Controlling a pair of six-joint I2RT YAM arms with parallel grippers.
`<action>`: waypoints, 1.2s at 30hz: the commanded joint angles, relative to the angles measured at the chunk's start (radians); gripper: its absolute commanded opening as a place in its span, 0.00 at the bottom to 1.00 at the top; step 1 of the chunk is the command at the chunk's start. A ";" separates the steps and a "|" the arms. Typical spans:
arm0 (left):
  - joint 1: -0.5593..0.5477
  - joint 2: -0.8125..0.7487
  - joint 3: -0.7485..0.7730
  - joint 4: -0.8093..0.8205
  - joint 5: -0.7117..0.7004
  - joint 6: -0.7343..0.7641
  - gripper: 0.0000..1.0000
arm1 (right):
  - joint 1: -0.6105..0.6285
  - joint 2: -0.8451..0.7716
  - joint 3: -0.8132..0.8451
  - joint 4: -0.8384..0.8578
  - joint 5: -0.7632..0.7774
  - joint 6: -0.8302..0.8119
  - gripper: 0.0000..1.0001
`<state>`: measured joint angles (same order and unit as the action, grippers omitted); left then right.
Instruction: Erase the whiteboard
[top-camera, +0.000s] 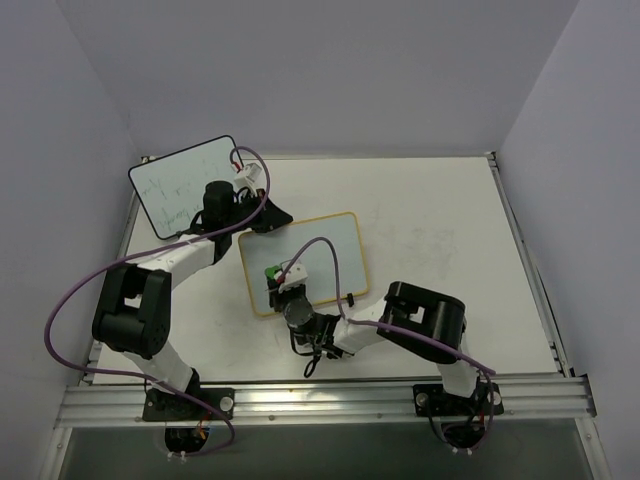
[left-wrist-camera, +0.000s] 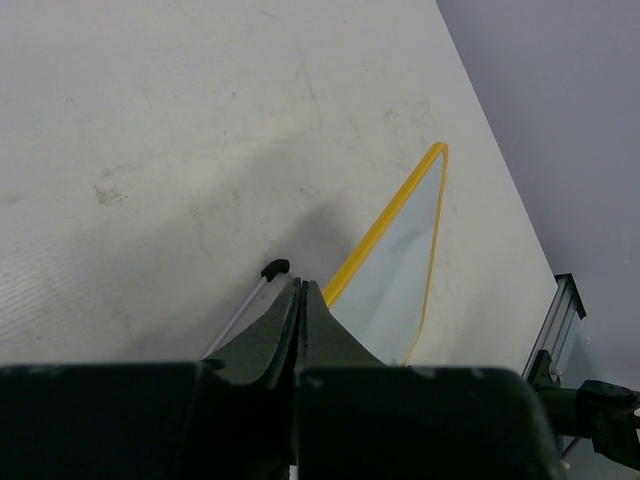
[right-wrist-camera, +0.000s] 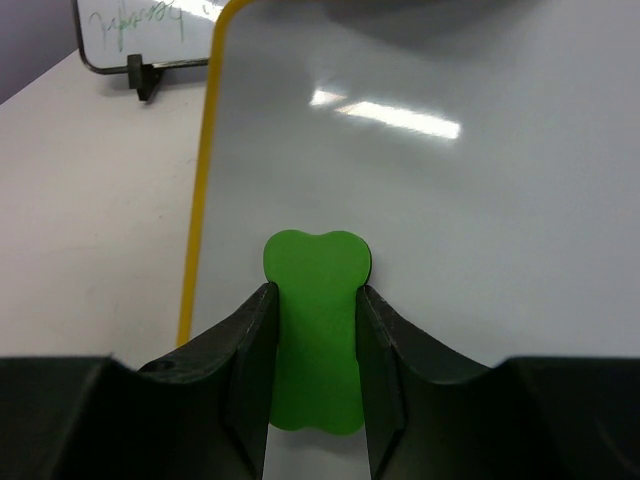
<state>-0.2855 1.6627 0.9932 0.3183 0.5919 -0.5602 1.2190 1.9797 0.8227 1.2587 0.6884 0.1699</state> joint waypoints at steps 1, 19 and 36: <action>-0.006 -0.031 -0.004 0.015 0.025 0.020 0.02 | 0.016 0.082 0.026 -0.156 -0.050 -0.010 0.00; -0.006 -0.027 -0.001 0.013 0.023 0.022 0.02 | 0.007 0.048 -0.026 -0.139 0.019 -0.024 0.00; -0.007 -0.015 0.005 0.008 0.022 0.025 0.02 | -0.156 -0.122 -0.243 -0.091 0.069 0.048 0.00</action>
<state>-0.2867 1.6627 0.9932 0.3244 0.5919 -0.5594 1.1172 1.8263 0.6075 1.2945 0.6605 0.2169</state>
